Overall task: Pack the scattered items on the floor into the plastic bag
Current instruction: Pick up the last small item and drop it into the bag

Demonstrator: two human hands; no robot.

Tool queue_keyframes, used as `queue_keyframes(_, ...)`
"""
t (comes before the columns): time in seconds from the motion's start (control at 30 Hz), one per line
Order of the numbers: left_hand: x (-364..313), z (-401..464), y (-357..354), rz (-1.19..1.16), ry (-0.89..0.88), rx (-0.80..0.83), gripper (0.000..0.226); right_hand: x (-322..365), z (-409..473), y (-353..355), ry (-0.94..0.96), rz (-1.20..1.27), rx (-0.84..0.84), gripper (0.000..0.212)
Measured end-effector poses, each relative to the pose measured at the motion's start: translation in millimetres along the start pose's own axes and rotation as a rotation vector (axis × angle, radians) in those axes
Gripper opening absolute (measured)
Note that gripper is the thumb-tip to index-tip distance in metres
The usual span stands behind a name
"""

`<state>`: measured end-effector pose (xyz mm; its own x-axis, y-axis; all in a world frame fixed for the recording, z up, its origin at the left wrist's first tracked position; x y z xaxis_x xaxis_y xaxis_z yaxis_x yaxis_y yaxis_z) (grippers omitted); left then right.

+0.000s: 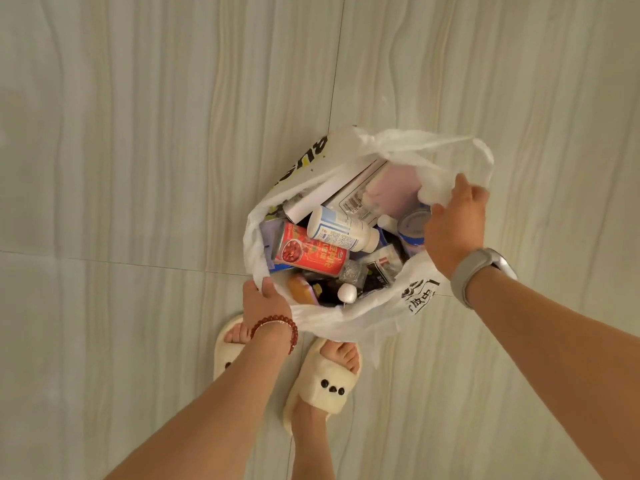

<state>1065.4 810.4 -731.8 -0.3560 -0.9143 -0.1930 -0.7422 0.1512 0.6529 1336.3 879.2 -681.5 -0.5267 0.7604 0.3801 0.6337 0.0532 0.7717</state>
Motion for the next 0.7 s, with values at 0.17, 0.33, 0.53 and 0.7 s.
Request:
queue_keyframes(0.17, -25, -28, 30, 0.165, -0.254, 0.058, 0.018, 2, -17, 34, -0.025, -0.004, 0.047, 0.027)
queue_keyframes(0.33, -76, -48, 74, 0.18, -0.401, -0.022, 0.013, -8, -41, 87, -0.09, -0.051, 0.002, 0.03)
queue_keyframes(0.53, -110, -52, 103, 0.38, -0.669, -0.019, 0.017, -57, -106, 83, -0.325, 0.026, 0.056, 0.025)
queue_keyframes(0.7, -121, -23, 85, 0.745, -0.698, 0.07, 0.018, -63, -99, 47, -0.344, -0.13, 0.295, 0.022)
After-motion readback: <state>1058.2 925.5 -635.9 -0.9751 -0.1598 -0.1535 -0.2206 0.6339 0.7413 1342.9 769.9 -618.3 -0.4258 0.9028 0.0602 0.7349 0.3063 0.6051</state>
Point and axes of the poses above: each hand's wrist, its own z-axis towards the middle knuckle, its own y-axis out of the back of the hand, x = y × z, the point moved 6 cm from there along z, towards the middle knuckle, and after that the axes turned 5 degrees about z, right-handed, at the moved point
